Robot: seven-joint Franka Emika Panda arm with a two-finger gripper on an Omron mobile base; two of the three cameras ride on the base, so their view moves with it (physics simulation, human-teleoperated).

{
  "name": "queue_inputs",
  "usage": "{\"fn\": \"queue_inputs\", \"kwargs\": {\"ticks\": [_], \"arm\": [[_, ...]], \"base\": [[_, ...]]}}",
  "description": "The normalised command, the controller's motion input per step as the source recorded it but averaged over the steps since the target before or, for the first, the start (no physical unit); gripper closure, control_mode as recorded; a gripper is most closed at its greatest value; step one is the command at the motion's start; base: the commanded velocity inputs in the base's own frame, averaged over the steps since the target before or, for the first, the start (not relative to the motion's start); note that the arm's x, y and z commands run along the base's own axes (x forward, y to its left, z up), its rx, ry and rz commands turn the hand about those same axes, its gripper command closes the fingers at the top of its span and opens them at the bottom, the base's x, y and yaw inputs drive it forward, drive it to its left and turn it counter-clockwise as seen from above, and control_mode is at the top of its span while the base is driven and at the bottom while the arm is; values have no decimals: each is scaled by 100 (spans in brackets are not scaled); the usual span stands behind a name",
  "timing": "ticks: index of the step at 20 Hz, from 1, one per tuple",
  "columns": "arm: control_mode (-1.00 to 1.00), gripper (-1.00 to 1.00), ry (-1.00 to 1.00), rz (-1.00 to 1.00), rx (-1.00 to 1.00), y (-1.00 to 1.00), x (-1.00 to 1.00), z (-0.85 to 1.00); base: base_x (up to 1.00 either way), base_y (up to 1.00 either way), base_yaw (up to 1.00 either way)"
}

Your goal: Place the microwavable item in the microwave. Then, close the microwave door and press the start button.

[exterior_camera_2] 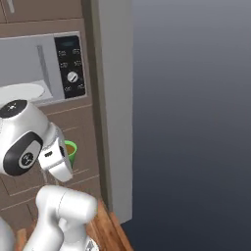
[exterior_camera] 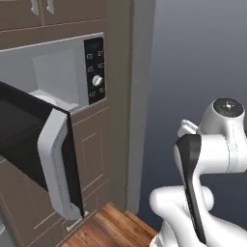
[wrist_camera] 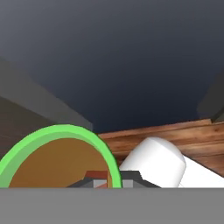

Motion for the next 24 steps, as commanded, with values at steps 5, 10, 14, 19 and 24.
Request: {"fn": "queue_inputs", "kwargs": {"ticks": [5, 10, 14, 19, 24], "arm": [[100, 100, 0, 0, 0, 0, 0, 0], [100, 100, 0, 0, 0, 0, 0, 0], [100, 100, 0, 0, 0, 0, 0, 0], [100, 100, 0, 0, 0, 0, 0, 0], [100, 100, 0, 0, 0, 0, 0, 0]], "base": [[15, 24, 57], [44, 4, 57], [56, 0, 57], [37, -2, 48], [28, -21, 28]]}}
